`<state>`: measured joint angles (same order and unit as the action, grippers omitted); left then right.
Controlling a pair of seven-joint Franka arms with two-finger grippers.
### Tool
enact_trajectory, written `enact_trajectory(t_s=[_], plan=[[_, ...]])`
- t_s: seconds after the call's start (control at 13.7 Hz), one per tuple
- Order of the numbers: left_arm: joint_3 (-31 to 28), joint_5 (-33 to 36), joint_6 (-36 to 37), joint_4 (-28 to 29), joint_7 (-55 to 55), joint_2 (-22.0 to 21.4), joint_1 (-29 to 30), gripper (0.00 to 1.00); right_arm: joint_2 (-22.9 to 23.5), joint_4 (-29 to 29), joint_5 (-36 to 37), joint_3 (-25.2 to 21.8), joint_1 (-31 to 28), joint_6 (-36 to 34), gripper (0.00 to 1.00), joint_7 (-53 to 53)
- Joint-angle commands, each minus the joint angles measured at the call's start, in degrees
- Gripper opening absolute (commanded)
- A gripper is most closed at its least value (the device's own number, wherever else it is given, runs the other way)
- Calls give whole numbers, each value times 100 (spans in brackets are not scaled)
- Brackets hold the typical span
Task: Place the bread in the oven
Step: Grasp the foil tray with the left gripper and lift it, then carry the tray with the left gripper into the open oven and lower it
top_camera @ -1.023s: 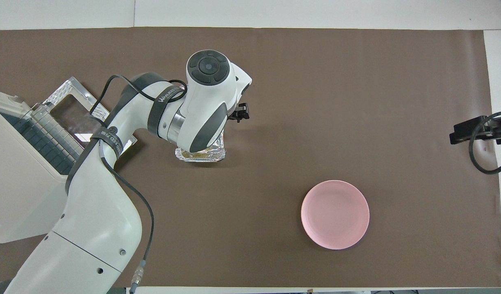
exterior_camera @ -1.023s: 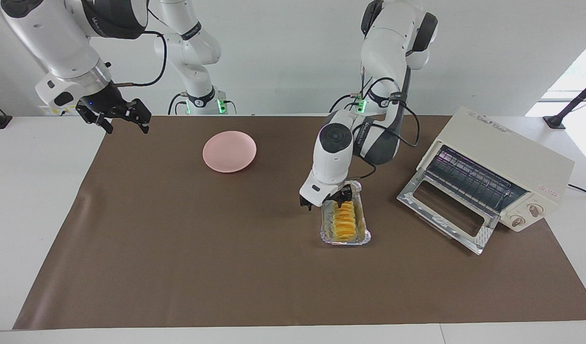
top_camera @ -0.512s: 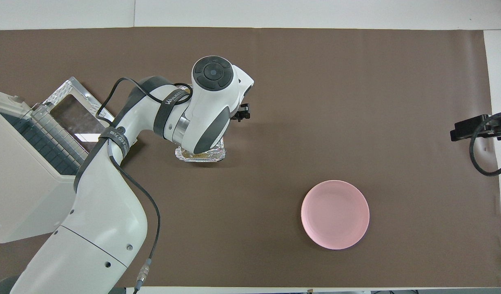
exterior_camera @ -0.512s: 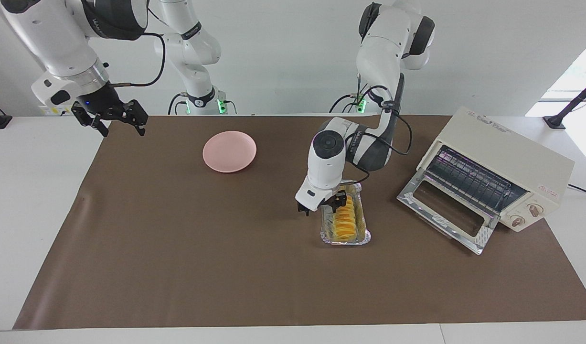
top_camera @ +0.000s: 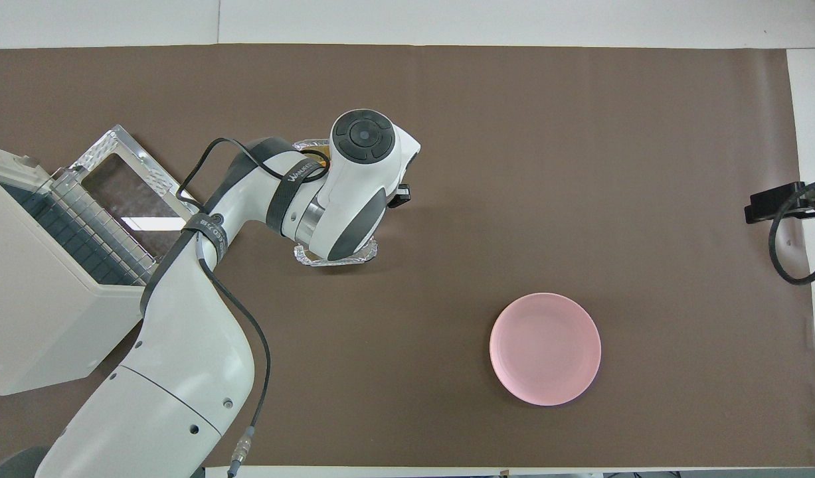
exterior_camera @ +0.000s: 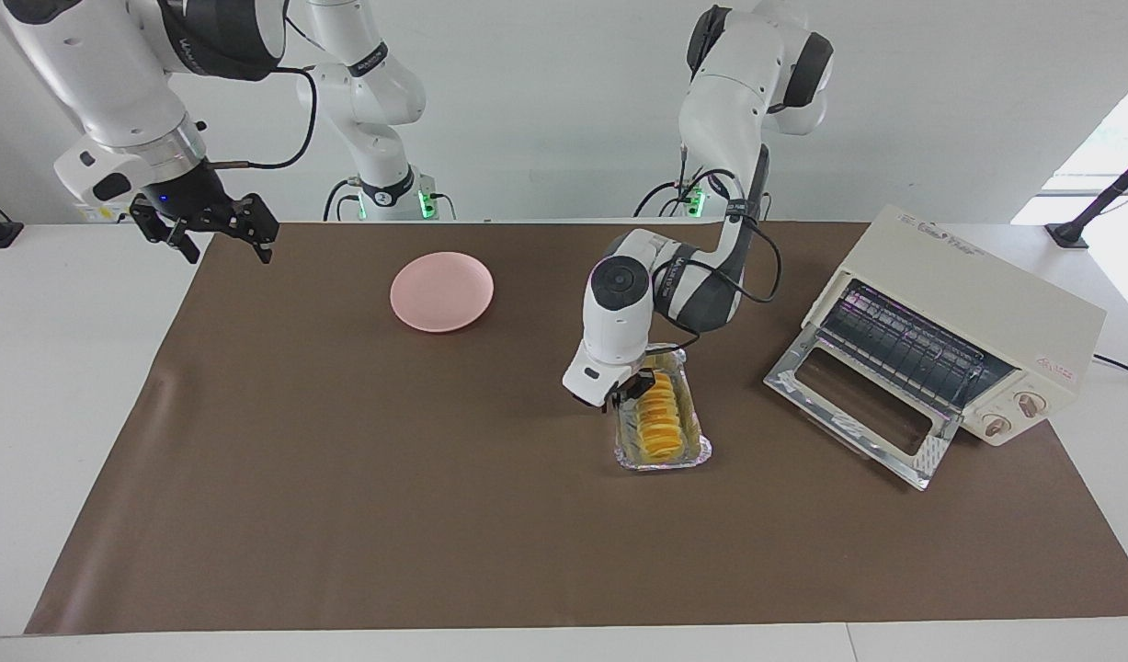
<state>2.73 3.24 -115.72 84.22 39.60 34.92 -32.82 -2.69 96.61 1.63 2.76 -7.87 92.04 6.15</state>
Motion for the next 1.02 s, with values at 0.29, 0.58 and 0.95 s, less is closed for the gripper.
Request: enact_trajectory(t_s=[0.29,0.58,0.95], plan=[[-386,-52,1069,-758,91,-126,13,0,-153,165,75,93,-101,-178,100,352],[-1124,-52,1683,-987,91,-398,21,0,-162,174,22,93,-101,-213,100,343],[-1565,-43,2018,-908,91,-574,494,0,-162,174,13,93,-66,-204,100,326]])
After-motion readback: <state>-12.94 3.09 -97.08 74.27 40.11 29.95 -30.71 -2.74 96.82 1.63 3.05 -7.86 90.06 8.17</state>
